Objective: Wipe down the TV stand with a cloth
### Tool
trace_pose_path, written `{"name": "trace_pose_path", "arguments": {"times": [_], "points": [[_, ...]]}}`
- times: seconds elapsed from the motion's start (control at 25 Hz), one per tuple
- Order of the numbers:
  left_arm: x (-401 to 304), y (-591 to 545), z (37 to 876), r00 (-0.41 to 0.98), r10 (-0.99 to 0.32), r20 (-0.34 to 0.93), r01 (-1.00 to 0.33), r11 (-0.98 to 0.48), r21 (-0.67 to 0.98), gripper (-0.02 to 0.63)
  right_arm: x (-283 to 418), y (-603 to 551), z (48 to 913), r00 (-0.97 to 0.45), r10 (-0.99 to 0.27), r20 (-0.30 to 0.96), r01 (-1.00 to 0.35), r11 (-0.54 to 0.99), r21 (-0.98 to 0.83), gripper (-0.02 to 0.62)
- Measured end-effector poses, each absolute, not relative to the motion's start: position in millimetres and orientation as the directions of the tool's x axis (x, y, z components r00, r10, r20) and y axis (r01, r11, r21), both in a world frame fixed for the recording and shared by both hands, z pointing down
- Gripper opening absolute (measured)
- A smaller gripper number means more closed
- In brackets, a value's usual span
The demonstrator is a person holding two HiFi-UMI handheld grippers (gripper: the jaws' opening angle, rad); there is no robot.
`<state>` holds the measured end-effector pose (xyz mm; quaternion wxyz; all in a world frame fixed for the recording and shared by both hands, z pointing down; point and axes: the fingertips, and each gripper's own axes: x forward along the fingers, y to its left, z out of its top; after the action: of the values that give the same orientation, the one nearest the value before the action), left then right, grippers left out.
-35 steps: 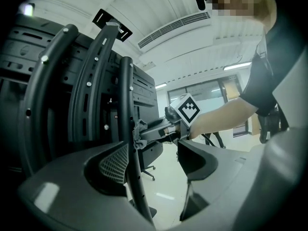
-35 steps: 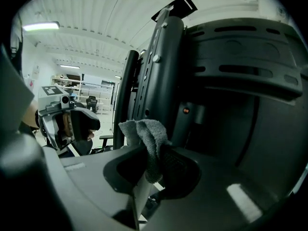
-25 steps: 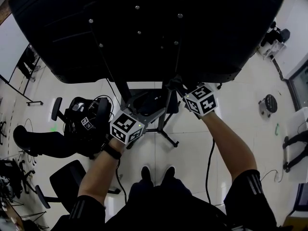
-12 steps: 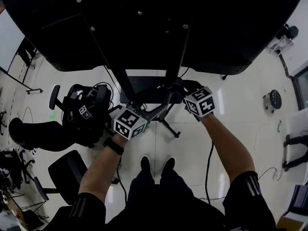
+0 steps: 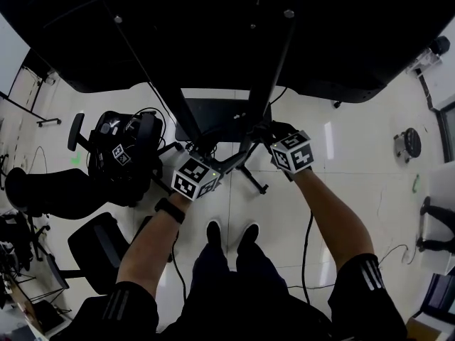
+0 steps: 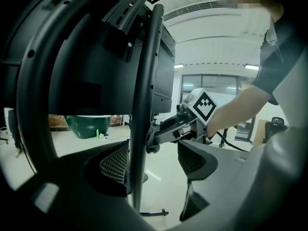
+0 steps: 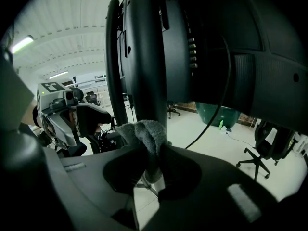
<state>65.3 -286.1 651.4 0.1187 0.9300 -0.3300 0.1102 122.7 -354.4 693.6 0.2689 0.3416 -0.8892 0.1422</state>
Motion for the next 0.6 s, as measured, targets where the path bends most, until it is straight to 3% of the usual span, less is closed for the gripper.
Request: {"name": "trace_pose_path", "arguments": {"times": [0.6], "points": [[65, -293, 769, 0.751, -0.543, 0.376, -0.642, -0.732, 0.227, 0.344, 121, -348, 828, -0.568, -0.474, 0.673, -0.721, 0.681, -0.129, 0.071]]}}
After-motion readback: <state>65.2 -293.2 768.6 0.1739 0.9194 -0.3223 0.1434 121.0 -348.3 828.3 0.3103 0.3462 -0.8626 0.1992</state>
